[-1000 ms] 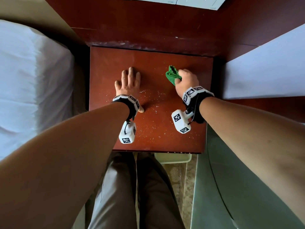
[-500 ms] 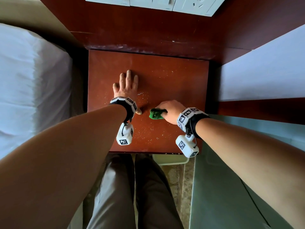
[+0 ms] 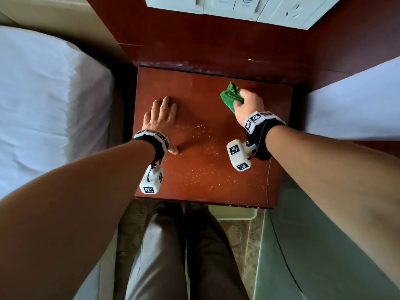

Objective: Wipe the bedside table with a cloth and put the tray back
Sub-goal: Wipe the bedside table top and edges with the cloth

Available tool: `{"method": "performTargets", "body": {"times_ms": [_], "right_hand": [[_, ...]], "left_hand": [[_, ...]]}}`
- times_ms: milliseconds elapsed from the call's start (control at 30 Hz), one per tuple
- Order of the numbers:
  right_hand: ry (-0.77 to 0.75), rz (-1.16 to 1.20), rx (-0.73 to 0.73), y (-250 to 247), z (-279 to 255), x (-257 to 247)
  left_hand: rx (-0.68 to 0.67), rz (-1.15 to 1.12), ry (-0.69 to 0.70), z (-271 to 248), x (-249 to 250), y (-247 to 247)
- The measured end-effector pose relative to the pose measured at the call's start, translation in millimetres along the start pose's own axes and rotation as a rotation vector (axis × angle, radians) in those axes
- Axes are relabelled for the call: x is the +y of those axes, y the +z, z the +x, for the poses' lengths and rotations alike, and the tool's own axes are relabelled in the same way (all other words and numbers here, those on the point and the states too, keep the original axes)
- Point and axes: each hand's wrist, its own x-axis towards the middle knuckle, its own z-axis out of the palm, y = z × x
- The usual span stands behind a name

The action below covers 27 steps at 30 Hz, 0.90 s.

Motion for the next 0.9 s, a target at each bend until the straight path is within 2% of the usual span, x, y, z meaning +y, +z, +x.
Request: {"method": "performTargets", "body": {"times_ms": [233, 367, 467, 567, 667, 733, 900], "right_hand": [[-0.109, -0.114, -0.137, 17.7, -16.7, -19.6], [-0.272, -0.118, -0.329, 27.5, -47.1, -10.5], [-0.331, -0.215, -0.513, 32.7, -63.6, -0.5], [-0.303, -0.292, -0.599, 35.1, -66.4, 4.4], [-0.179, -0.224, -0.688, 30.8, -57.3, -0.5], [-0.106, -0.116, -0.649, 22.4, -44.9, -8.8], [-0.051, 0.018, -0.231, 9.9, -5.1, -30.8]], "left_hand": [[0.023, 0.045, -0.020, 1.5, 3.5, 3.4], [0.004, 0.049, -0.027, 0.9, 5.5, 3.1], [-0.013, 0.027, -0.033, -0.7, 6.0, 2.4], [-0.009, 0.023, -0.030, -3.1, 6.1, 1.6], [-0.003, 0.037, -0.038, -2.9, 6.2, 2.8], [-0.003, 0.042, -0.040, -1.2, 6.3, 4.4], [-0.017, 0.040, -0.051, 1.6, 6.2, 5.5]]}}
